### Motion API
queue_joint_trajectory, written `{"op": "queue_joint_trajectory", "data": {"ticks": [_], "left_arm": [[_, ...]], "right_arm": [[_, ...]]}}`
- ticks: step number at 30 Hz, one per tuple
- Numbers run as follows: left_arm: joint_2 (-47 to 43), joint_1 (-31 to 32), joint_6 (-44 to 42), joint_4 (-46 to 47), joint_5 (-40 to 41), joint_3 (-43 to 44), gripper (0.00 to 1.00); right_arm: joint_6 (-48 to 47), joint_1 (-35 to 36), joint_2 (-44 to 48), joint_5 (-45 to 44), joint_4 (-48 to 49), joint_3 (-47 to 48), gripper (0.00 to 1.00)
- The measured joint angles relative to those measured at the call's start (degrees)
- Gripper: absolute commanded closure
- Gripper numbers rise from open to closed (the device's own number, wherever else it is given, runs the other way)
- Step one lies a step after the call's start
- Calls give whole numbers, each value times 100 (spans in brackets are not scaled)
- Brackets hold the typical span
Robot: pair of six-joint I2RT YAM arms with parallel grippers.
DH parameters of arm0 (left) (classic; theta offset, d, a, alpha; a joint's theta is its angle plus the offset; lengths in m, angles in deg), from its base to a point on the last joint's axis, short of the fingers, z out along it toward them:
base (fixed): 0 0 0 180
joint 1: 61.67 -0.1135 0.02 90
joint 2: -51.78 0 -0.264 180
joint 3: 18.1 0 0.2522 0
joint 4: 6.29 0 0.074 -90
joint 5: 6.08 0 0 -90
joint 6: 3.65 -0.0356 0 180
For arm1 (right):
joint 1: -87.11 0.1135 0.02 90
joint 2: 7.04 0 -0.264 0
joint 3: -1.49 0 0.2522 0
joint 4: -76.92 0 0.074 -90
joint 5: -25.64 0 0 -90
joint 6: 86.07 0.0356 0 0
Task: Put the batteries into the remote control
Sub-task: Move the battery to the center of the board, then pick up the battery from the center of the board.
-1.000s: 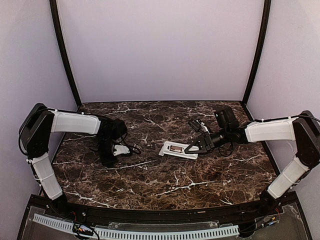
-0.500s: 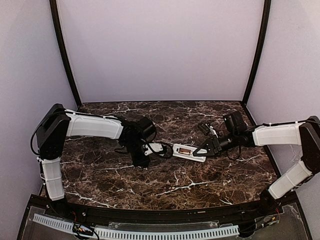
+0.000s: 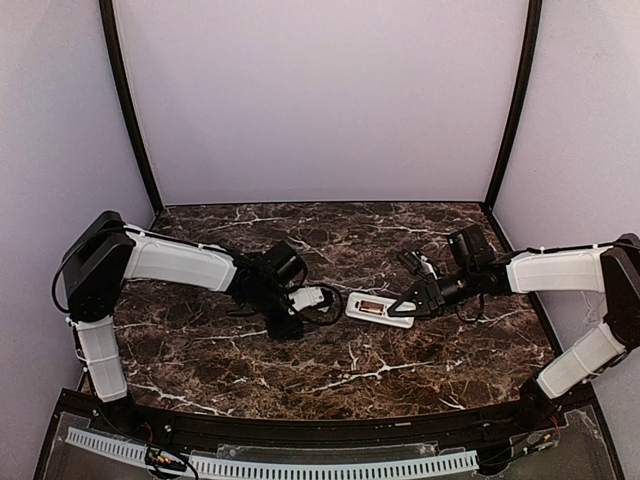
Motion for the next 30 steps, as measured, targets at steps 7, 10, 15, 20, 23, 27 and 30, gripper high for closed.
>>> {"op": "queue_joint_trajectory", "data": {"ticks": [7,10,15,20,23,27,30], "left_arm": [[-457,0,-9,896,-87,-859,63],[-549,2,-22,1167,-107,-1062,68],[-595,4,-66,1504,-125,-1226,82],[-612,4,-90,1746,-101,-1331,92],[-717,7,-122,1843,-83,-1464,97],[-1086,7,-221,1803,-125,-1648,99],[-1578,46,-358,1683,-192,-1635,100]], "right_arm": [[-136,-20,0,-39,-146,11,100],[-173,-20,0,-39,-153,15,100],[-249,-22,-7,-37,-210,79,100],[-275,-22,-17,-33,-223,107,100],[-278,-22,-37,-31,-223,107,100],[-278,-22,-94,22,-214,107,100],[-262,-9,-157,66,-157,107,100]]}}
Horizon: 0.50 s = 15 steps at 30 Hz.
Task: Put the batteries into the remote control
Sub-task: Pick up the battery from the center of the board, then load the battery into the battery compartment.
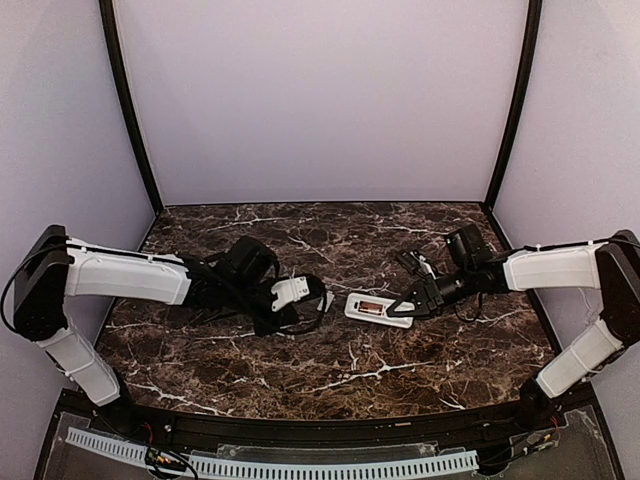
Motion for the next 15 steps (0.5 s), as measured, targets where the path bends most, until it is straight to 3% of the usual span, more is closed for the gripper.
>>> {"op": "queue_joint_trajectory", "data": {"ticks": [5,9,15], "left_arm": [[-503,365,-258,-503,-105,782,100],[-461,765,-448,-973,94,1534,100],[-247,1292,-748,-1537,549,1998,100]], "right_arm": [[42,129,-96,63,170,0,100],[160,278,-179,164,413,0,100],[317,525,-387,254,802,0,100]]}}
